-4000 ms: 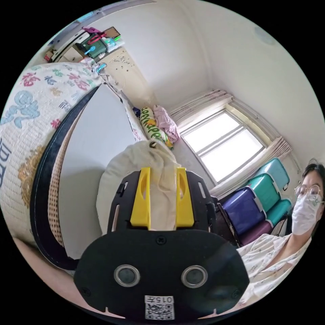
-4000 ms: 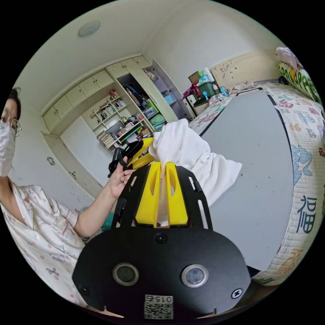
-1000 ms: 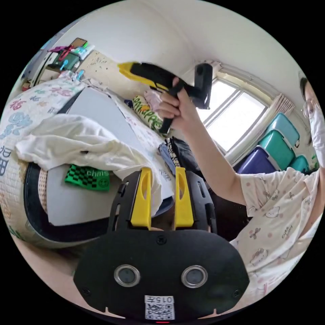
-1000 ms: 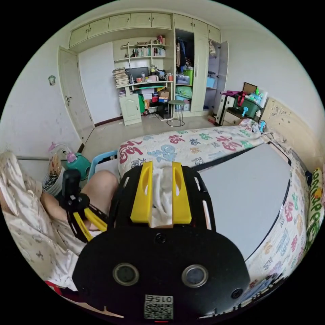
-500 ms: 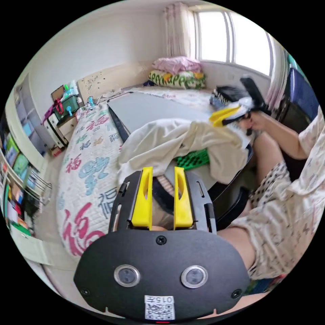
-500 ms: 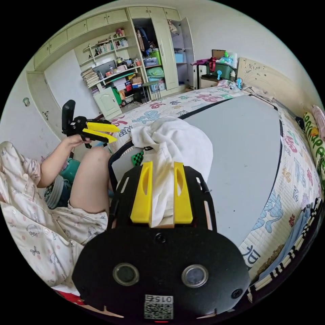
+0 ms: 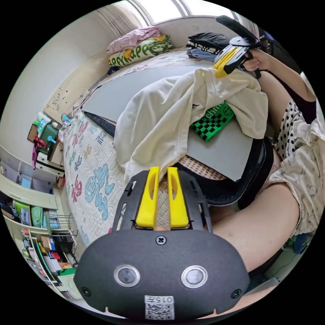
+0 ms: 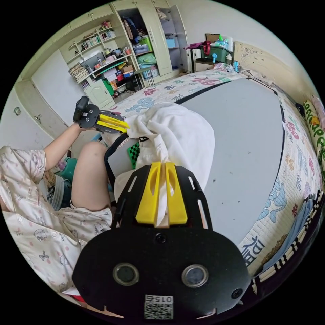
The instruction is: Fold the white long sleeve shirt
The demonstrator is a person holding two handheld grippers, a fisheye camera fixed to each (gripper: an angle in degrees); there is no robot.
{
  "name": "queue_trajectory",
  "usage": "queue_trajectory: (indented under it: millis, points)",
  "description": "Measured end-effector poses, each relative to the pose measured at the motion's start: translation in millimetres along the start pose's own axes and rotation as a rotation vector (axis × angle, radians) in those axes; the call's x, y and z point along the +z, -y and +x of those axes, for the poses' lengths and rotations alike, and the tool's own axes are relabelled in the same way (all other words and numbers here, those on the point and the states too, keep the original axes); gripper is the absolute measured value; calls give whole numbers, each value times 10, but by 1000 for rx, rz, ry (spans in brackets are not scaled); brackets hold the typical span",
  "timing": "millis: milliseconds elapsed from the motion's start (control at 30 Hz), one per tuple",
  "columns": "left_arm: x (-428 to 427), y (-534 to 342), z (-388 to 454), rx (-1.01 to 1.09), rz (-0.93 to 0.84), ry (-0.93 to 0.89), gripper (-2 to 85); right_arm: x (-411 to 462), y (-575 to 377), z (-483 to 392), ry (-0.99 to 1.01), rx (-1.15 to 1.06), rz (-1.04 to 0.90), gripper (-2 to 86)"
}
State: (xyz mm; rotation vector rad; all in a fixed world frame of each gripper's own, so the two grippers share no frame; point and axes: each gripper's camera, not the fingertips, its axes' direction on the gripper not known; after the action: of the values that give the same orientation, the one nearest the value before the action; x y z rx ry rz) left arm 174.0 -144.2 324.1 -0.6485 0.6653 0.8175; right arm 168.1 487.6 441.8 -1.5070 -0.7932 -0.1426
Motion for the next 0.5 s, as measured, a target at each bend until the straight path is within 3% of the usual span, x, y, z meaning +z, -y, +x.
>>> queue_trajectory:
  millis: [100, 267, 400, 500]
  points:
    - [-31, -391, -115, -145, 96, 4, 10, -427, -64, -131, -37, 62, 88, 1]
    - [-554, -1477, -461, -562, 574, -78, -2, -1656, -337, -455, -86, 136, 411, -6]
    - [-987, -2109, -312, -754, 1032, -245, -6, -3018, -709, -586, 89, 315, 777, -7]
    - [-1046, -2337, -109, -787, 1277, -399, -8, -3873, -1053, -917, 307, 302, 1074, -8]
